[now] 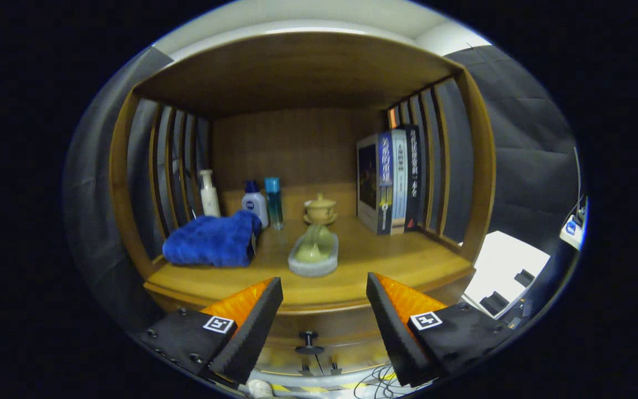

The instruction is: Pull open the drawer, take out the items inside it, and place them on the countertop above the cabinet.

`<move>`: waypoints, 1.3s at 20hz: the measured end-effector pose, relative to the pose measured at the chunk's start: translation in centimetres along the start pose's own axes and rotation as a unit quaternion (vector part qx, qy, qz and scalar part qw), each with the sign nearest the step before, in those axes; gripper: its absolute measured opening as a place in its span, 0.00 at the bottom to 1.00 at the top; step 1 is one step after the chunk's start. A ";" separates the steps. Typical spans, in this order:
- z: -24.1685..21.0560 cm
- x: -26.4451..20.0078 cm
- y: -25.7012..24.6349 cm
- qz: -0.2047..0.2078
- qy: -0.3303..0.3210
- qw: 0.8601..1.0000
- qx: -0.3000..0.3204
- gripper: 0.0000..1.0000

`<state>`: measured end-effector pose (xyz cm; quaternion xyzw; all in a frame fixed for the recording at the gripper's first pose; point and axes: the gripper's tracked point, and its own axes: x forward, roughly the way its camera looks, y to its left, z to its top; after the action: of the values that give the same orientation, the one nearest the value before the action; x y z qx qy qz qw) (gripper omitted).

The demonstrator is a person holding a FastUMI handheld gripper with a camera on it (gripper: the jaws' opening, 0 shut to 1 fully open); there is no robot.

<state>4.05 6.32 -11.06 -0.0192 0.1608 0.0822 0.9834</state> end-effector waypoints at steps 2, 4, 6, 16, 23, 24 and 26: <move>3.3 -1.9 0.1 0.003 -0.022 1.000 -0.010 1.00; 6.0 -3.7 -0.1 -0.001 -0.042 0.999 -0.028 0.99; 8.1 -5.4 0.0 -0.004 -0.059 0.998 -0.039 0.99; 16.7 -9.5 0.3 -0.002 -0.103 0.994 -0.017 0.99; 17.2 -10.1 0.5 0.004 -0.103 0.995 -0.009 0.99; 17.1 -10.1 0.5 0.003 -0.101 0.995 -0.009 0.99; 17.2 -10.1 0.6 0.004 -0.101 0.995 -0.010 0.99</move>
<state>-0.09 6.50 8.43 -0.0197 0.0603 0.0893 0.9940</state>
